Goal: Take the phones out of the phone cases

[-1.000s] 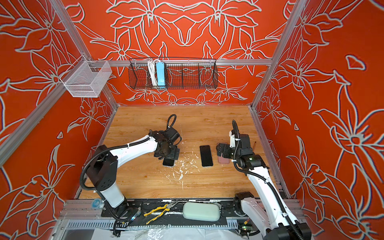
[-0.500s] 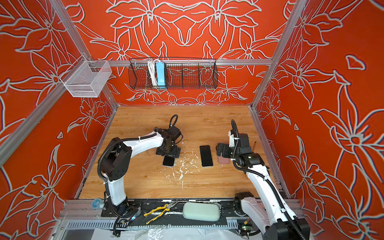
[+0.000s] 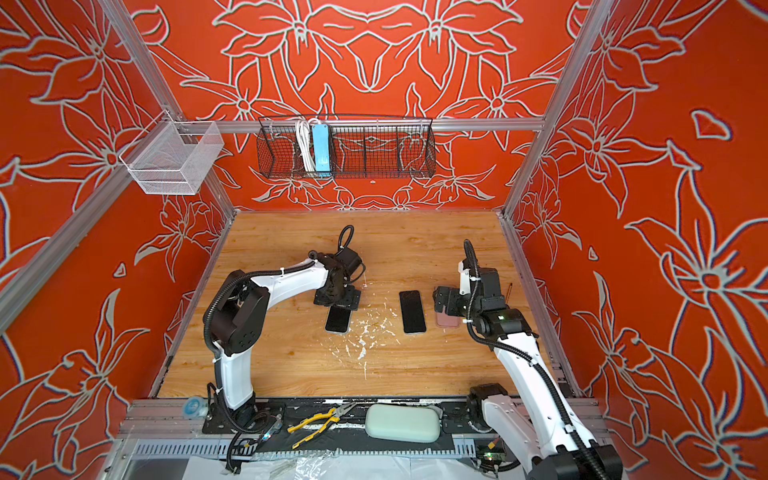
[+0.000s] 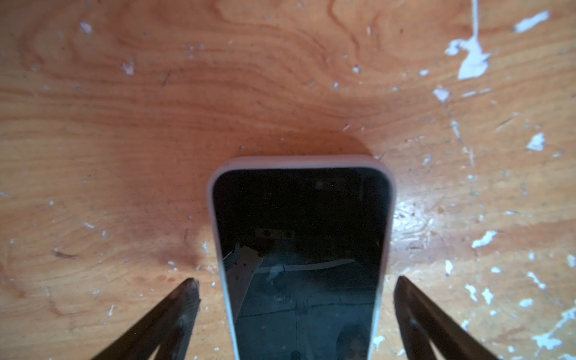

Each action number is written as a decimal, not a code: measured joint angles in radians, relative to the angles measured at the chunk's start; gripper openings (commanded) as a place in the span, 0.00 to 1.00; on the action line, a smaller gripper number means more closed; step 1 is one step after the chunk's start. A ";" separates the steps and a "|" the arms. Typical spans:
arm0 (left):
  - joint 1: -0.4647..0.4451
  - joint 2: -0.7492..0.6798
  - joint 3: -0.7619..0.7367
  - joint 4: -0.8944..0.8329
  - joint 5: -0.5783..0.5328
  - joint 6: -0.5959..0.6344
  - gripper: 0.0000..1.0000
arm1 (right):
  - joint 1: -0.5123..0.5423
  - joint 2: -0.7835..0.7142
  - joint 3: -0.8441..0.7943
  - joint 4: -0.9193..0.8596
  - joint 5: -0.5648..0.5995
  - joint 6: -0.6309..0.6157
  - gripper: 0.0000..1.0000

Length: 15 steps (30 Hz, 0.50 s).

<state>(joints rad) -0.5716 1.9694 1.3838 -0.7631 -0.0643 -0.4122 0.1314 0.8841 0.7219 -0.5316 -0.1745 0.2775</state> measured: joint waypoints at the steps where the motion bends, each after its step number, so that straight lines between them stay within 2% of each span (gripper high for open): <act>1: 0.002 0.000 -0.006 0.005 0.003 0.001 0.91 | 0.000 -0.001 0.000 -0.003 0.000 0.000 0.98; 10: 0.002 -0.010 -0.050 0.048 0.044 -0.001 0.80 | 0.000 -0.030 0.000 -0.018 0.001 0.014 0.98; 15: 0.002 -0.023 -0.070 0.071 0.045 -0.008 0.80 | 0.000 -0.036 0.000 -0.025 0.002 0.016 0.98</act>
<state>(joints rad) -0.5701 1.9465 1.3136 -0.6926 -0.0196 -0.4202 0.1314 0.8478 0.7219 -0.5568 -0.1730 0.2935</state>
